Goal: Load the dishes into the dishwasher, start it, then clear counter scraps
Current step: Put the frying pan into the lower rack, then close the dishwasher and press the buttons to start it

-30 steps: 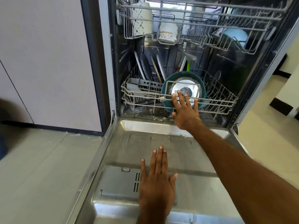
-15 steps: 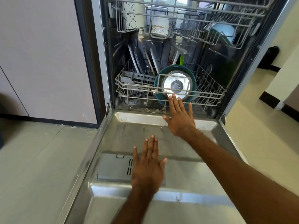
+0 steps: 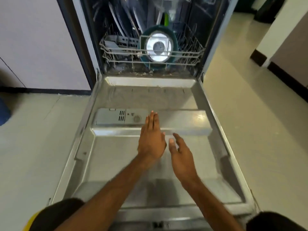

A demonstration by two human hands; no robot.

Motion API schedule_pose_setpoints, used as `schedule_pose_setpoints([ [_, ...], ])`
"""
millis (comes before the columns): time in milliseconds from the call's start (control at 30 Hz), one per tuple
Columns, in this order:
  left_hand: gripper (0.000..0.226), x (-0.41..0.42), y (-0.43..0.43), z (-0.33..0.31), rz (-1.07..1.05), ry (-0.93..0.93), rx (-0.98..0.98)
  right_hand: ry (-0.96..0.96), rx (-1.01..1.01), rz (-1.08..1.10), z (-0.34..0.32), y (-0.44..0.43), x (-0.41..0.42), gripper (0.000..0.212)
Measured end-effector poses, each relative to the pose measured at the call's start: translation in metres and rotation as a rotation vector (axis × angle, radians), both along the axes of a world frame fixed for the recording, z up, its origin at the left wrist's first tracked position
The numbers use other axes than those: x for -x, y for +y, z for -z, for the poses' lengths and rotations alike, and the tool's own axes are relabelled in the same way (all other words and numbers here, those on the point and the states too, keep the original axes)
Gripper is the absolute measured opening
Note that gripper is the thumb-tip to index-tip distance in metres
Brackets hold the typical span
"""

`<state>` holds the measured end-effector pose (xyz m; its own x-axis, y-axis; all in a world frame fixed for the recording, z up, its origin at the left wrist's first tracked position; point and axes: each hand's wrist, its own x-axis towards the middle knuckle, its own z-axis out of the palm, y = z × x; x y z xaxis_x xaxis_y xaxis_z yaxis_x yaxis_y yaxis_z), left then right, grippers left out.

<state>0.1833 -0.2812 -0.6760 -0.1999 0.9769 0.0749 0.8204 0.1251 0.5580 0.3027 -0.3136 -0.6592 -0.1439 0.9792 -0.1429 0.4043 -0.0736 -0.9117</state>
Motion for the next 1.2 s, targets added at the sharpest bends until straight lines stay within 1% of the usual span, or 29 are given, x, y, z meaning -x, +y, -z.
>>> schedule_pose_setpoints([
  [67,0.063,-0.018,-0.027,-0.007,-0.116,-0.322,-0.014,0.242,0.168,-0.001,0.001,-0.022,-0.004,0.041],
  [133,0.047,-0.038,-0.056,-0.018,-0.281,-0.661,-0.013,0.497,0.366,0.059,-0.004,-0.039,-0.014,0.037],
  [200,0.03,-0.056,-0.09,-0.027,-0.483,-1.006,0.016,0.721,0.589,0.215,-0.007,-0.059,-0.027,0.037],
  [233,0.023,-0.062,-0.107,-0.029,-0.59,-1.133,0.024,0.798,0.683,0.302,-0.006,-0.068,-0.035,0.038],
  [267,0.019,-0.066,-0.123,-0.03,-0.694,-1.208,0.036,0.858,0.758,0.372,-0.005,-0.077,-0.041,0.039],
  [333,0.016,-0.069,-0.151,-0.028,-0.844,-1.289,0.063,0.913,0.825,0.433,-0.003,-0.093,-0.048,0.039],
  [400,0.023,-0.069,-0.171,-0.026,-0.913,-1.383,0.073,0.896,0.858,0.435,-0.003,-0.11,-0.047,0.039],
  [467,0.032,-0.073,-0.187,-0.024,-0.971,-1.435,0.116,0.849,0.906,0.437,-0.003,-0.129,-0.04,0.041],
  [533,0.042,-0.081,-0.202,-0.023,-1.028,-1.412,0.162,0.76,0.925,0.48,-0.002,-0.147,-0.035,0.044],
  [600,0.048,-0.087,-0.216,-0.019,-1.11,-1.351,0.215,0.669,0.949,0.552,0.004,-0.164,-0.033,0.05],
  [667,0.054,-0.088,-0.225,-0.017,-1.173,-1.333,0.302,0.543,0.976,0.564,0.009,-0.176,-0.033,0.057],
  [700,0.06,-0.087,-0.228,-0.015,-1.185,-1.349,0.331,0.5,0.988,0.543,0.01,-0.179,-0.031,0.065],
  [767,0.083,-0.085,-0.227,-0.013,-1.19,-1.355,0.384,0.507,1.019,0.504,0.011,-0.182,-0.028,0.079],
  [800,0.094,-0.084,-0.225,-0.015,-1.186,-1.39,0.389,0.554,1.031,0.5,0.009,-0.182,-0.026,0.08],
  [833,0.098,-0.083,-0.224,-0.017,-1.183,-1.462,0.367,0.626,1.03,0.503,0.007,-0.182,-0.024,0.078],
  [933,0.078,-0.085,-0.218,-0.032,-1.179,-1.696,0.233,0.891,1.027,0.578,0.004,-0.178,-0.023,0.068],
  [1000,0.072,-0.087,-0.22,-0.035,-1.211,-1.809,0.163,1.012,1.026,0.654,0.003,-0.179,-0.021,0.068],
  [1067,0.067,-0.088,-0.222,-0.048,-1.239,-1.827,0.118,1.047,1.0,0.703,-0.001,-0.182,-0.021,0.068],
  [1200,0.058,-0.095,-0.22,-0.083,-1.222,-1.857,0.053,1.051,0.941,0.693,-0.016,-0.185,-0.02,0.06],
])
